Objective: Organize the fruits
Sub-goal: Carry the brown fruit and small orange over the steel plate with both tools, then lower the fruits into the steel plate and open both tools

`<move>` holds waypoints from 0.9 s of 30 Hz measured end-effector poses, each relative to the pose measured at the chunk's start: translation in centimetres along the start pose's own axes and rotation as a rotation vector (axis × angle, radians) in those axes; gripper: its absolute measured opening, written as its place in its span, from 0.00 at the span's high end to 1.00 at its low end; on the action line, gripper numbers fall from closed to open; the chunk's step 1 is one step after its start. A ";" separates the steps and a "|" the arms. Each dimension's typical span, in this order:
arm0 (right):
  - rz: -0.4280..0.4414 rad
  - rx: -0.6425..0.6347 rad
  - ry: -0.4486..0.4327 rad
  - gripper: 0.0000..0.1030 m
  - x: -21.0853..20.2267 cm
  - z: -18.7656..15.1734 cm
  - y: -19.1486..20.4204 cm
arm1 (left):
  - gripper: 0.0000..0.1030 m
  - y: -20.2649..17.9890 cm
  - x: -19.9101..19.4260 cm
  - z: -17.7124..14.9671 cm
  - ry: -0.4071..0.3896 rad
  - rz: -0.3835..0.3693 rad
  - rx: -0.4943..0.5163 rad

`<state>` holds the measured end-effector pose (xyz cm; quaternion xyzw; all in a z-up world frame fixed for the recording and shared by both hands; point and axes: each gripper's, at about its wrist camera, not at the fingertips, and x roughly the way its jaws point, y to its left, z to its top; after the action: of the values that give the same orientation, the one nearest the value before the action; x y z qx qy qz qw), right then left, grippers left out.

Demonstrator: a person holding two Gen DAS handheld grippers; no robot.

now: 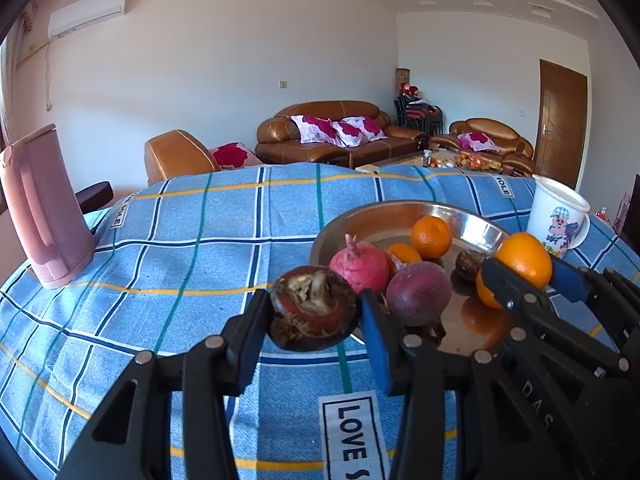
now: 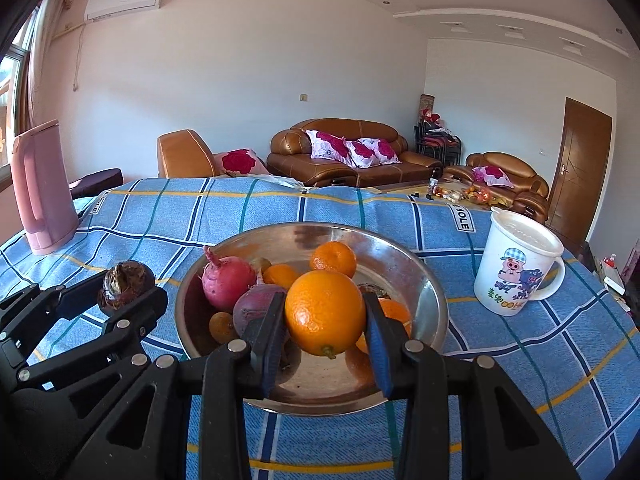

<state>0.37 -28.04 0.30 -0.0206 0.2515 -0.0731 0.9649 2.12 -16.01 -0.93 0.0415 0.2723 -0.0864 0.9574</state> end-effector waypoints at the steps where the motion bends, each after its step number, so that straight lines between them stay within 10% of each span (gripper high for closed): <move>1: -0.002 0.002 0.001 0.61 0.0 0.0 -0.2 | 0.54 -0.2 0.0 0.0 0.000 -0.003 0.001; 27: -0.068 0.114 -0.002 0.61 2.2 1.3 -6.7 | 0.54 -6.3 2.6 2.0 0.009 -0.074 0.042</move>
<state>2.01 -34.98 0.93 0.0256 0.2452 -0.1200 0.9617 4.11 -22.86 -0.82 0.0517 0.2759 -0.1273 0.9513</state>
